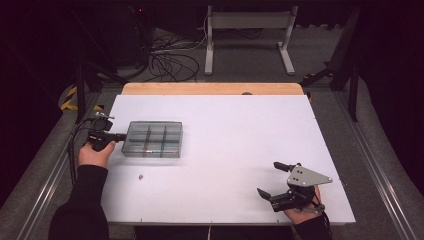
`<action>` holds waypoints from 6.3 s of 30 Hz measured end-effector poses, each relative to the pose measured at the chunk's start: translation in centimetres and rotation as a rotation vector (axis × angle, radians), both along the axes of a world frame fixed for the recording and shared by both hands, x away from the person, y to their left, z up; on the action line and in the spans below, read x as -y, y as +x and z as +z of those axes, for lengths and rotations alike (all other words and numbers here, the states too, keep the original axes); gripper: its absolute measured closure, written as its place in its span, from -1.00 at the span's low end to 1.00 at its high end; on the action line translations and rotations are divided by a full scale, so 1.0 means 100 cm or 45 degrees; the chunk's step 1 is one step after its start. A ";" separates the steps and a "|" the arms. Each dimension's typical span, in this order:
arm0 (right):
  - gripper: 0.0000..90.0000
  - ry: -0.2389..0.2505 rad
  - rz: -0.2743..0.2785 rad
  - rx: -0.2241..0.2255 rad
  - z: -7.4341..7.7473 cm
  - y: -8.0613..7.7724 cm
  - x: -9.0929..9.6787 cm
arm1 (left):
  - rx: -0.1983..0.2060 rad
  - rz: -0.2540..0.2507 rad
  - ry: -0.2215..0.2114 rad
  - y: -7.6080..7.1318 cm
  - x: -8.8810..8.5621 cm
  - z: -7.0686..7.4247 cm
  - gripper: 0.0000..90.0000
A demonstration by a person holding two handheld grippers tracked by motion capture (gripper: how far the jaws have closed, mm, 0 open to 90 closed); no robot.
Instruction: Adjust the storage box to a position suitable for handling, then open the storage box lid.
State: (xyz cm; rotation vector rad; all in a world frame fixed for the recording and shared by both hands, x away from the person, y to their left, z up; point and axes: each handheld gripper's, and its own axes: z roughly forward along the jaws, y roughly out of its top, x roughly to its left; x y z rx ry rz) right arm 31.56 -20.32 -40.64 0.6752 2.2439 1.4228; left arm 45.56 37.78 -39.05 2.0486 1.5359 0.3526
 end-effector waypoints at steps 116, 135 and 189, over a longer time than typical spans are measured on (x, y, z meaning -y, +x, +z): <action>-0.97 0.009 0.064 -0.146 0.009 0.065 -0.041 | 0.511 -0.483 -0.083 -0.072 0.141 0.021 -0.51; -0.93 -0.027 0.069 -0.165 0.012 0.069 -0.051 | 0.577 -0.422 -0.156 -0.099 0.166 -0.017 -0.57; 0.56 -0.258 -0.075 -0.290 0.001 0.089 -0.077 | 0.459 -0.506 -0.086 -0.082 0.176 -0.042 0.04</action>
